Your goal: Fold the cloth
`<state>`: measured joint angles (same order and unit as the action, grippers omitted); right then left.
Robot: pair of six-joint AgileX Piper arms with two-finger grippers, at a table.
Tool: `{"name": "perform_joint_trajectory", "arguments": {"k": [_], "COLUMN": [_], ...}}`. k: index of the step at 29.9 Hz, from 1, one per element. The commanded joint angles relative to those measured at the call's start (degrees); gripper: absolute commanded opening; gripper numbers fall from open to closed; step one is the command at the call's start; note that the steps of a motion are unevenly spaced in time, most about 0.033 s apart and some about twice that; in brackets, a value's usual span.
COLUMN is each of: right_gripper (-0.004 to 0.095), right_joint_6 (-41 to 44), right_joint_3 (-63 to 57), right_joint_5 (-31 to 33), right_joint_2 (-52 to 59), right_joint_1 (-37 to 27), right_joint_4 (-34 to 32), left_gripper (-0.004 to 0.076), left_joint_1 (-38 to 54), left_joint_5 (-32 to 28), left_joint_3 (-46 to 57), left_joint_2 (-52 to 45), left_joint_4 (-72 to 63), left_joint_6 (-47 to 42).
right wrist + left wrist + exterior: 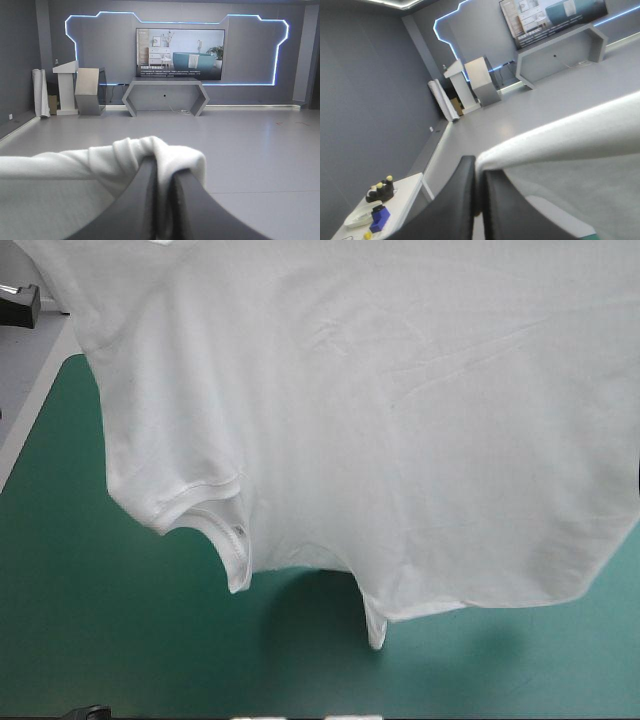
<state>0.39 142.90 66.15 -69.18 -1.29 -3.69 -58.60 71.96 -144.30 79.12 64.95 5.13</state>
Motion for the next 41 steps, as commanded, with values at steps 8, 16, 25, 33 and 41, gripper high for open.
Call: {"name": "perform_joint_trajectory", "arguments": {"k": [8,16,25,33,41], "right_gripper": [-0.0018,-0.0018,-0.0018,-0.0018,0.0275], "right_joint_6": [-0.7,-0.7,-2.8,-2.4,-7.5], "right_joint_3": [-5.3,-13.2,-28.1,-30.3,-30.3], "right_joint_5": [-2.6,-0.7,-15.8,-27.4,-26.8], "right_joint_2": [-4.8,-12.6,-21.3,-34.6,-43.8], "right_joint_1": [-0.3,-0.3,-0.3,-0.3,-0.8], "right_joint_4": [-1.7,-0.9,-2.5,-2.5,11.9], "left_gripper": [-0.001,-0.001,-0.001,-0.001,0.007], "left_joint_1": [0.2,24.9,37.8,38.2,38.9], "left_joint_5": [1.2,-3.1,-14.9,-23.8,-25.4], "left_joint_3": [1.0,5.9,6.0,6.0,6.0], "left_joint_2": [2.2,14.8,30.8,42.2,49.2], "left_joint_4": [0.2,-36.3,-53.4,-48.6,-52.8], "left_joint_6": [-0.8,0.8,0.1,-2.7,-7.1]}}
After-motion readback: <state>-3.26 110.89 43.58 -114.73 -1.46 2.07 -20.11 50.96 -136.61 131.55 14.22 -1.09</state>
